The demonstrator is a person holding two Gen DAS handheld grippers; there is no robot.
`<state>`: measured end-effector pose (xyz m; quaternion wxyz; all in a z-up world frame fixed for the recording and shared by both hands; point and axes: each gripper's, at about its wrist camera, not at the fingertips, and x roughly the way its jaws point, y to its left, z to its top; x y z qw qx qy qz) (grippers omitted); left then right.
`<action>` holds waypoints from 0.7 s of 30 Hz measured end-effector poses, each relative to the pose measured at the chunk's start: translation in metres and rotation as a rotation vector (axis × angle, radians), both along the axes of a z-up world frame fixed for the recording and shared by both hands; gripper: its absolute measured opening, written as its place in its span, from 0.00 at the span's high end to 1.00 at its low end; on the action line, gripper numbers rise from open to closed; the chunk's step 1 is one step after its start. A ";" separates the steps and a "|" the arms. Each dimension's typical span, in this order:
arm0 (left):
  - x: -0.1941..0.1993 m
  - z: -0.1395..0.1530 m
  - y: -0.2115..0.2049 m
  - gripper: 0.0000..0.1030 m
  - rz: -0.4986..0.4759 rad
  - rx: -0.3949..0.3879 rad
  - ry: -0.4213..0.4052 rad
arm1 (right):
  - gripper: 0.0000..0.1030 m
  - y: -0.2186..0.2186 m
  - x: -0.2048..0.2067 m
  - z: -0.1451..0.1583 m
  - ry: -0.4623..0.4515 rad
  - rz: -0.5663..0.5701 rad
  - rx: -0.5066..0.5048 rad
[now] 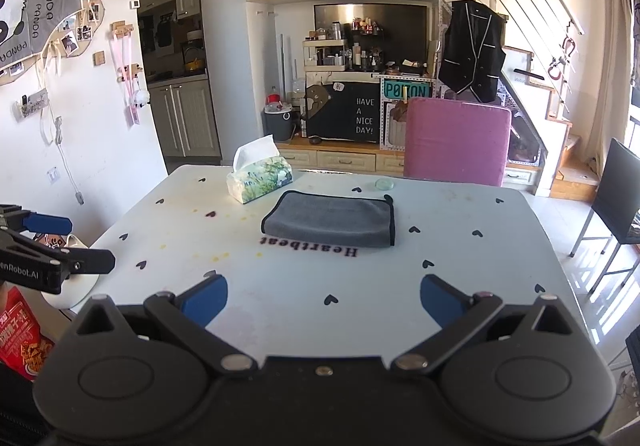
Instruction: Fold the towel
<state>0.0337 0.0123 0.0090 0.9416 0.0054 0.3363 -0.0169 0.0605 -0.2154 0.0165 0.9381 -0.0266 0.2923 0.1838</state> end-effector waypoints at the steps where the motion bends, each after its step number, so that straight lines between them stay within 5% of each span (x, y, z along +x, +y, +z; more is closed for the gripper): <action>1: 0.000 0.000 0.000 0.00 0.000 0.000 0.000 | 0.00 0.000 0.000 0.000 0.000 0.000 0.000; 21: -0.001 0.000 0.000 0.00 -0.004 -0.002 -0.002 | 0.00 0.000 0.000 -0.003 0.004 0.000 0.002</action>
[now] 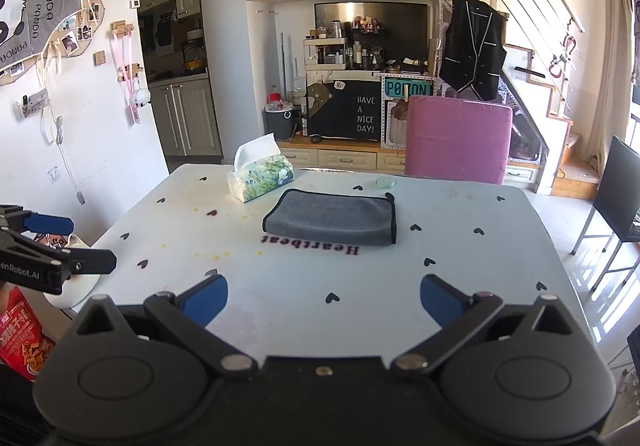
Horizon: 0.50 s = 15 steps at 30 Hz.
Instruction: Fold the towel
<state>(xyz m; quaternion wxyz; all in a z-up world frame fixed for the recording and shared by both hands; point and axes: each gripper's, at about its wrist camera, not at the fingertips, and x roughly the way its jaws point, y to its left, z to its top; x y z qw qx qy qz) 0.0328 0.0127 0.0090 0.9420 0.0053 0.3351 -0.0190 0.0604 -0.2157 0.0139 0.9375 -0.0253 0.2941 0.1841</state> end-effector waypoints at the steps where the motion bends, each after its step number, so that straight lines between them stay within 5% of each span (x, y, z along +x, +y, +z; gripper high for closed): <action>1: 0.000 0.000 0.000 0.00 0.000 0.000 0.001 | 0.00 0.000 0.000 0.000 0.000 0.001 0.001; 15: 0.000 -0.001 0.002 0.00 0.001 0.002 0.002 | 0.00 0.000 0.000 -0.001 0.002 0.001 0.001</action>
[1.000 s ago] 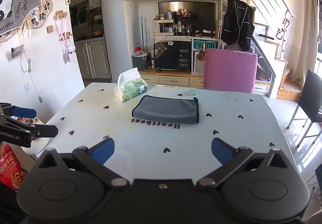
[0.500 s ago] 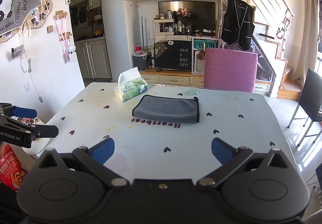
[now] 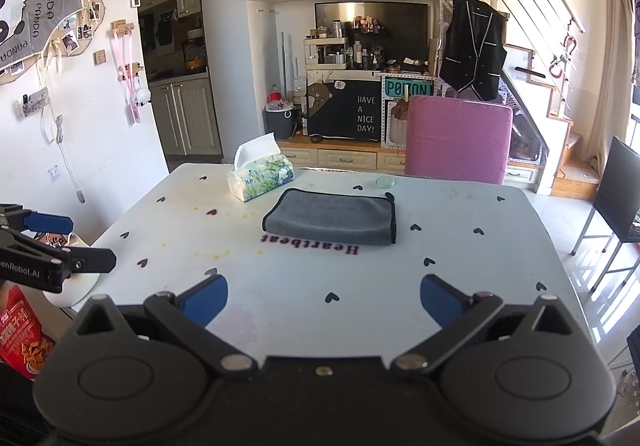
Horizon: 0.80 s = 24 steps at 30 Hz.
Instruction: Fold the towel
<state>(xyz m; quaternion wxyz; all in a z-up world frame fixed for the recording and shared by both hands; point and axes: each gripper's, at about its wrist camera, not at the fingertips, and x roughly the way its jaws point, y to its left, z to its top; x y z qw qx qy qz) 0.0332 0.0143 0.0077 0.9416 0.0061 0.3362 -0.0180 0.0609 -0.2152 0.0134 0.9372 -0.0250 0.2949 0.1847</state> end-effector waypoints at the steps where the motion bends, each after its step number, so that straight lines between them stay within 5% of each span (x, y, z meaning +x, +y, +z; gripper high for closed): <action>1: 0.000 0.000 0.000 0.00 0.000 -0.001 0.000 | 0.00 0.000 0.000 0.000 0.000 0.000 0.000; 24: 0.000 -0.001 0.002 0.00 0.002 0.001 0.001 | 0.00 0.000 0.000 0.000 0.002 0.004 0.001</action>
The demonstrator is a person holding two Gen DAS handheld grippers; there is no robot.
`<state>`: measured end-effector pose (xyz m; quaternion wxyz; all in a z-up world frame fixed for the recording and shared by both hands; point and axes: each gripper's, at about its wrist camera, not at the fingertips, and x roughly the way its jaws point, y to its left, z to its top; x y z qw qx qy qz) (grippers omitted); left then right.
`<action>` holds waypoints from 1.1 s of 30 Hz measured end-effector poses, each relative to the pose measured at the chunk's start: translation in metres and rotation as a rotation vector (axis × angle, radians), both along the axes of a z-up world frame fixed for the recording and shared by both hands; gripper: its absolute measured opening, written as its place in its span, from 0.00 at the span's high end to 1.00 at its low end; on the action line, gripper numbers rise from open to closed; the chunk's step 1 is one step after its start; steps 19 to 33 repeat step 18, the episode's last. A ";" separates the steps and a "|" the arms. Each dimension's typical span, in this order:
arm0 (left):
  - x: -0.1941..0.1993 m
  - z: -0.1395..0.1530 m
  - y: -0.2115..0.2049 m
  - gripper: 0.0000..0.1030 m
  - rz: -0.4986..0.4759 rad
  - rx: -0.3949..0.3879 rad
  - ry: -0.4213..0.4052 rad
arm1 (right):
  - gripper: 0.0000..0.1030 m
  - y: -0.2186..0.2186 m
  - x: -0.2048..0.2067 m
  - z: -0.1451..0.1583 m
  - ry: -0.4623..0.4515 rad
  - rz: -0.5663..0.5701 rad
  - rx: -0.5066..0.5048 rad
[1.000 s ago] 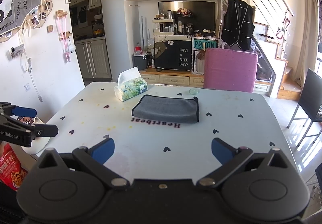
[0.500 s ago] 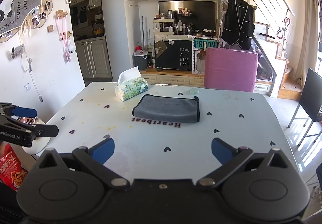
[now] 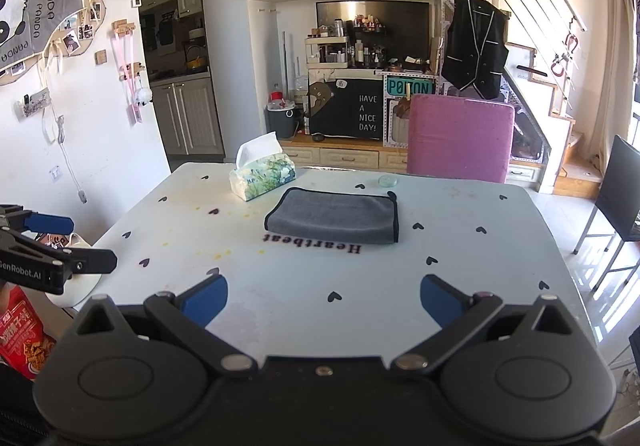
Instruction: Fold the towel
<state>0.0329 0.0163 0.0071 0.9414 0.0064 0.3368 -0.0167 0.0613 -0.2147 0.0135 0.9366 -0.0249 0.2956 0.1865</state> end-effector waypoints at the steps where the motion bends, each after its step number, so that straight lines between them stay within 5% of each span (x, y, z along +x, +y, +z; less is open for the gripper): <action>1: 0.000 0.000 -0.001 0.00 0.000 0.000 0.000 | 0.00 0.000 0.000 0.000 -0.001 0.000 0.000; 33: 0.000 -0.002 0.004 0.00 0.015 -0.002 -0.002 | 0.00 0.001 0.000 -0.001 0.000 0.001 0.001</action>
